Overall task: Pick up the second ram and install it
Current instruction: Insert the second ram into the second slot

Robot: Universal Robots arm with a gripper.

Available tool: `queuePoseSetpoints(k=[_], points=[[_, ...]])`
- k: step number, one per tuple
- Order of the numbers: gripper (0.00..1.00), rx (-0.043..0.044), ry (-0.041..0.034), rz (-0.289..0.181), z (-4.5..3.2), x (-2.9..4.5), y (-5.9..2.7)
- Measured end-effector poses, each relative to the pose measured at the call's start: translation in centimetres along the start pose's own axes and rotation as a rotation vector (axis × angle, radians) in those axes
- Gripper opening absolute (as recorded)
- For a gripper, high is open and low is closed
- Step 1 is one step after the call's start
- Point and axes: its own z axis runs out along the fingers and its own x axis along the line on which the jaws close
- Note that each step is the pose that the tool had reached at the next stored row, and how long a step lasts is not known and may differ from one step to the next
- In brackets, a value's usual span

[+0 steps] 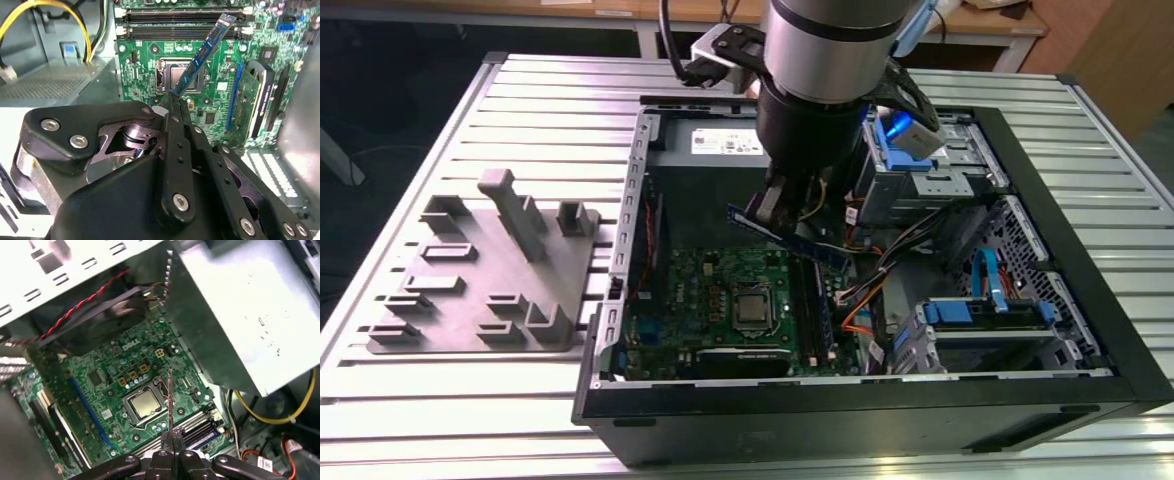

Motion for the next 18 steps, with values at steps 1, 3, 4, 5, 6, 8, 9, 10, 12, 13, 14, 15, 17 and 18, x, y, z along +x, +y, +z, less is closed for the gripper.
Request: queuePoseSetpoints(k=[1, 3, 4, 5, 6, 8, 9, 10, 12, 13, 14, 15, 17, 18], points=[[0.08, 0.0007, -0.0008, 0.018, 0.00, 0.00, 0.00], [0.08, 0.0021, -0.0026, 0.054, 0.01, 0.00, 0.00], [0.08, 0.0028, -0.0034, 0.072, 0.01, 0.00, 0.00], [0.08, 0.0035, -0.0042, 0.090, 0.02, 0.00, 0.00], [0.08, 0.0043, -0.0052, 0.109, 0.02, 0.00, 0.00], [0.08, 0.0057, -0.0069, 0.145, 0.03, 0.00, 0.00], [0.08, 0.0064, -0.0078, 0.164, 0.04, 0.00, 0.00], [0.08, 0.0071, -0.0087, 0.182, 0.04, 0.00, 0.00], [0.08, 0.0085, -0.0104, 0.218, 0.05, 0.01, 0.00], [0.08, 0.0093, -0.0112, 0.236, 0.06, 0.00, 0.00], [0.08, 0.0099, -0.0121, 0.254, 0.07, 0.01, 0.00], [0.08, 0.0107, -0.0130, 0.273, 0.08, 0.01, 0.00], [0.08, 0.0121, -0.0147, 0.309, 0.09, 0.01, 0.00], [0.08, 0.0128, -0.0156, 0.327, 0.10, 0.01, 0.00]])
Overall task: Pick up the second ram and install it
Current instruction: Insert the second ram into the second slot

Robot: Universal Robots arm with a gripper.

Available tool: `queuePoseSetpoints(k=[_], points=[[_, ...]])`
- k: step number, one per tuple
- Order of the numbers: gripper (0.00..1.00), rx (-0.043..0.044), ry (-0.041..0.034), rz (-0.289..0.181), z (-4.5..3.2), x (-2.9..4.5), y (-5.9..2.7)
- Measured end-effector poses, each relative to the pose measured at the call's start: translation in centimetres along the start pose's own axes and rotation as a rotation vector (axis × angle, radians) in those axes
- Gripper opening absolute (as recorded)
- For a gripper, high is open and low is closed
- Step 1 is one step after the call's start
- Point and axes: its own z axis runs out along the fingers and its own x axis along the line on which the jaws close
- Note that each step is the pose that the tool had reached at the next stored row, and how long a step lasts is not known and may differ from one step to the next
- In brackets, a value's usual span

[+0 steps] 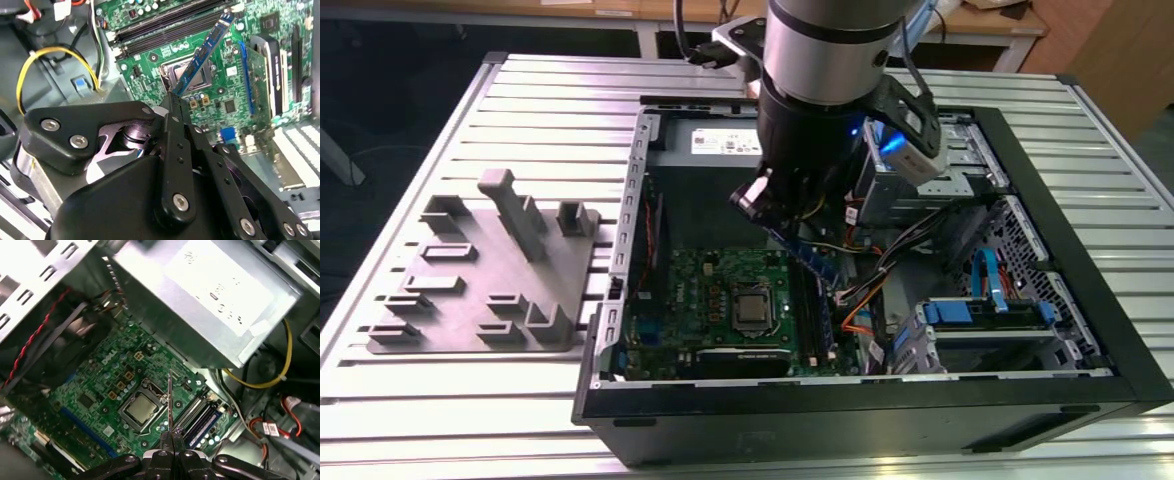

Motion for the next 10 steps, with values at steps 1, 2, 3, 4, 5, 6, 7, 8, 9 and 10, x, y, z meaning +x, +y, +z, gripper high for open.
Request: queuePoseSetpoints(k=[1, 2, 3, 4, 5, 6, 7, 8, 9, 10], points=[[0.08, 0.0007, -0.0008, 0.018, 0.01, 0.00, 0.00], [0.08, 0.0014, -0.0017, 0.036, 0.01, 0.00, 0.00], [0.08, 0.0022, -0.0025, 0.054, 0.02, 0.00, 0.00], [0.08, 0.0029, -0.0034, 0.073, 0.03, 0.00, 0.00], [0.08, 0.0035, -0.0043, 0.091, 0.05, 0.00, 0.00], [0.08, 0.0042, -0.0052, 0.109, 0.06, 0.00, 0.00], [0.08, 0.0050, -0.0060, 0.127, 0.06, 0.00, 0.00], [0.08, 0.0057, -0.0069, 0.145, 0.07, 0.00, 0.00], [0.08, 0.0063, -0.0078, 0.163, 0.09, 0.00, 0.00], [0.08, 0.0070, -0.0087, 0.181, 0.10, 0.00, -0.01]])
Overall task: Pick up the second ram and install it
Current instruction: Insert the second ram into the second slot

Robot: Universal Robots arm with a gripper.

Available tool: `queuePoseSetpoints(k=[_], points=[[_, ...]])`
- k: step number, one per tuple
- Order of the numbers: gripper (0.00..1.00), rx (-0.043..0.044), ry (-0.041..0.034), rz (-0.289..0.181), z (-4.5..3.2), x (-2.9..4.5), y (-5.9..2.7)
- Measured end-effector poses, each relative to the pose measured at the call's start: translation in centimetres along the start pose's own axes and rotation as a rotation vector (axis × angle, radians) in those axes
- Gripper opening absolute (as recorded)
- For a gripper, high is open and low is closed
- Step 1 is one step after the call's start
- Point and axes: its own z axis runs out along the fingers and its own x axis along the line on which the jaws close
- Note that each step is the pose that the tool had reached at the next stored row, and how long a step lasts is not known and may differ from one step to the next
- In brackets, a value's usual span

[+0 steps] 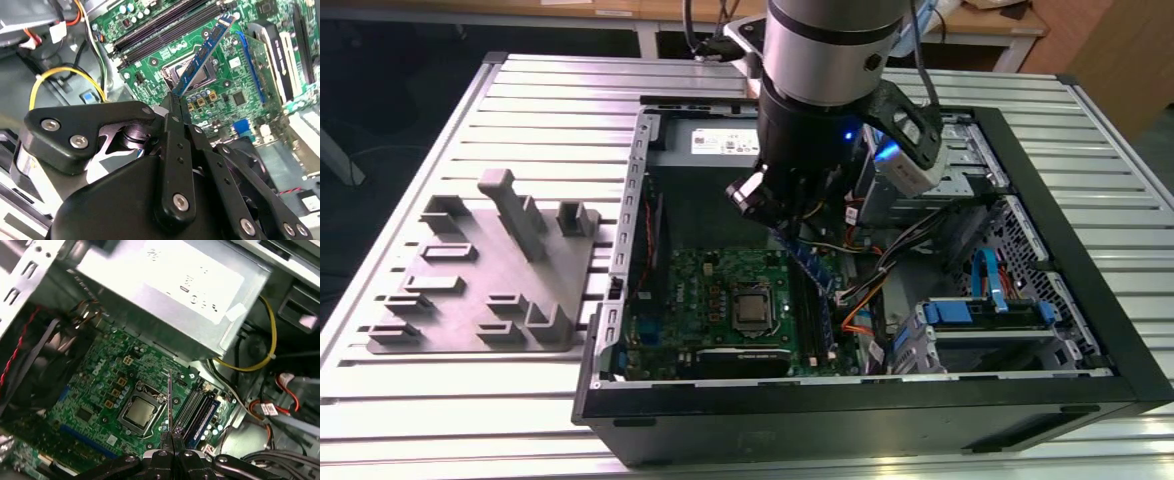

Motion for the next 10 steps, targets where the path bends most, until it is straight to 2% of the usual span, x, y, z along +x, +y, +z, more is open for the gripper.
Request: queuePoseSetpoints(k=[1, 10], points=[[0.08, 0.0025, -0.0032, 0.065, 0.04, 0.00, 0.00], [0.08, 0.0089, -0.0111, 0.230, 0.13, 0.00, 0.00]])
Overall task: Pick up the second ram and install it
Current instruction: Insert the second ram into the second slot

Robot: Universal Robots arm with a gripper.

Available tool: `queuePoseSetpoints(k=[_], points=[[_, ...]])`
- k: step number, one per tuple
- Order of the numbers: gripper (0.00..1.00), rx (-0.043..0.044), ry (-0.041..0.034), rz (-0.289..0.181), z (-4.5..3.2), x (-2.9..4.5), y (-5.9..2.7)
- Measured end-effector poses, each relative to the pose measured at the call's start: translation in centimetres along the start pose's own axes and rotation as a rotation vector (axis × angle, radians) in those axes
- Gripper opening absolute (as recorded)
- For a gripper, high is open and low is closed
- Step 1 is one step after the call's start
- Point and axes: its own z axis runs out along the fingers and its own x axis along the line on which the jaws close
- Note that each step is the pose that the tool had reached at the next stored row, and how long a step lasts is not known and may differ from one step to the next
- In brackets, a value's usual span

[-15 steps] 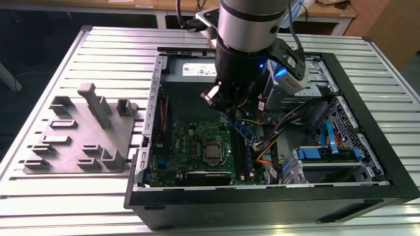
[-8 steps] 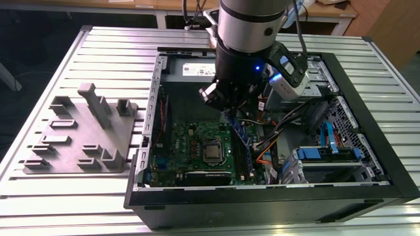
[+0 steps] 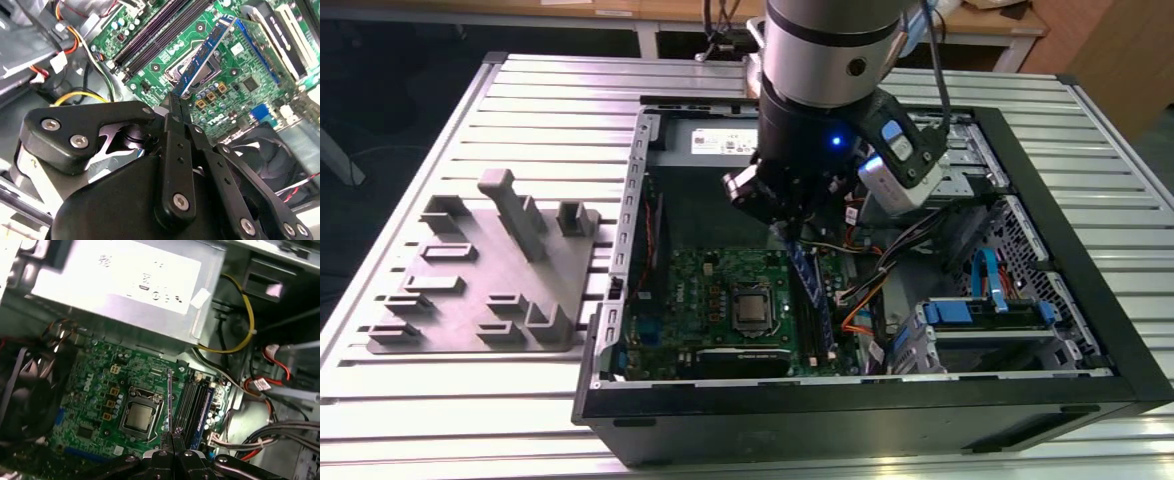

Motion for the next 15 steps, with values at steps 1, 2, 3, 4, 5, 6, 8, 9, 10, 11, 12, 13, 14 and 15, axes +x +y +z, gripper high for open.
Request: queuePoseSetpoints(k=[1, 2, 3, 4, 5, 6, 8, 9, 10, 11, 12, 13, 14, 15], points=[[0.08, 0.0008, -0.0008, 0.018, 0.01, 0.00, 0.00], [0.08, 0.0015, -0.0017, 0.036, 0.02, 0.00, 0.00], [0.08, 0.0022, -0.0026, 0.054, 0.03, 0.00, 0.00], [0.08, 0.0029, -0.0034, 0.072, 0.04, 0.00, 0.00], [0.08, 0.0036, -0.0043, 0.091, 0.06, 0.00, 0.00], [0.08, 0.0043, -0.0052, 0.109, 0.07, 0.00, 0.00], [0.08, 0.0057, -0.0069, 0.144, 0.10, 0.00, -0.01], [0.08, 0.0064, -0.0077, 0.161, 0.11, 0.01, -0.01], [0.08, 0.0069, -0.0083, 0.175, 0.11, 0.01, -0.01], [0.08, 0.0073, -0.0088, 0.185, 0.12, 0.01, -0.01], [0.08, 0.0074, -0.0090, 0.189, 0.12, 0.00, -0.01], [0.08, 0.0075, -0.0090, 0.190, 0.12, 0.00, -0.01], [0.08, 0.0075, -0.0090, 0.190, 0.12, 0.01, -0.01], [0.08, 0.0075, -0.0090, 0.190, 0.12, 0.01, -0.01]])
